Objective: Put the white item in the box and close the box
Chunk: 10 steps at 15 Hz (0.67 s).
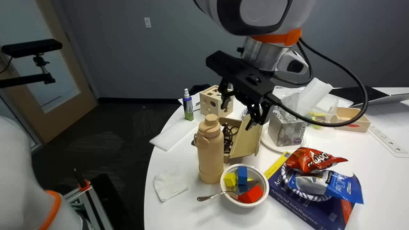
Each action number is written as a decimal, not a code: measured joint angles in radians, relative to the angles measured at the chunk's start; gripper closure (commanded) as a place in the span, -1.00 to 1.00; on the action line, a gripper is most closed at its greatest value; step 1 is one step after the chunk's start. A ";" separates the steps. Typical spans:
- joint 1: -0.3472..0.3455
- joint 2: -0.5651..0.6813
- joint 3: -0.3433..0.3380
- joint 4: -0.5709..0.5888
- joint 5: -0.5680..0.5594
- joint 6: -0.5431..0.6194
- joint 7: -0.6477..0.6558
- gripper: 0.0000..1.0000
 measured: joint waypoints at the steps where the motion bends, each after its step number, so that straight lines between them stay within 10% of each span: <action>1: 0.000 0.000 0.000 0.000 0.000 0.000 0.000 -1.00; 10: -0.007 -0.035 0.255 0.001 -0.223 0.040 0.293 -1.00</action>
